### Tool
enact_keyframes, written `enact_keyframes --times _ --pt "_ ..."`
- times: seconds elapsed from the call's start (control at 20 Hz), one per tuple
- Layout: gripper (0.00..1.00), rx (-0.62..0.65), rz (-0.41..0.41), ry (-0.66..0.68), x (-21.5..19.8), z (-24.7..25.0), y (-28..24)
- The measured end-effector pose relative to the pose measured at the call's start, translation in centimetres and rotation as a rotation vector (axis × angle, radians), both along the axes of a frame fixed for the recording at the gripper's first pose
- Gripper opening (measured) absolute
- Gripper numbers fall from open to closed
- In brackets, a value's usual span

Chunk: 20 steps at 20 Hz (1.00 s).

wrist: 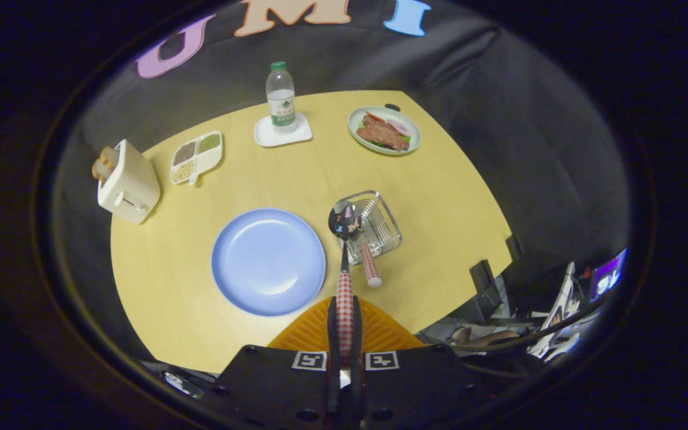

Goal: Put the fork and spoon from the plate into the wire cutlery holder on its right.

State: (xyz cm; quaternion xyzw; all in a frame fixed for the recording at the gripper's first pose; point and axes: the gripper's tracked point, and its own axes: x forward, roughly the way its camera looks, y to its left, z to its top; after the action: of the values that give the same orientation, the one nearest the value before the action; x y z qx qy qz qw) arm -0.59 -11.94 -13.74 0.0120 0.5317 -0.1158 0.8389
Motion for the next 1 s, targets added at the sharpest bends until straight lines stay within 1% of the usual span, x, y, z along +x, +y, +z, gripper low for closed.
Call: enact_keyframes --times 0.15,0.4,0.55,0.75,1.0 --pt "0.09 0.032 -0.041 0.04 1.0 -0.1 -1.2" --pt "0.09 0.072 -0.079 0.14 1.5 -1.3 -2.7" --pt "0.09 0.123 -0.083 0.191 2.7 -2.7 -2.7" --pt "0.09 0.199 -0.126 0.243 3.3 -3.6 -2.5" --pt "0.09 0.249 -0.117 0.331 3.9 -4.0 -3.0"
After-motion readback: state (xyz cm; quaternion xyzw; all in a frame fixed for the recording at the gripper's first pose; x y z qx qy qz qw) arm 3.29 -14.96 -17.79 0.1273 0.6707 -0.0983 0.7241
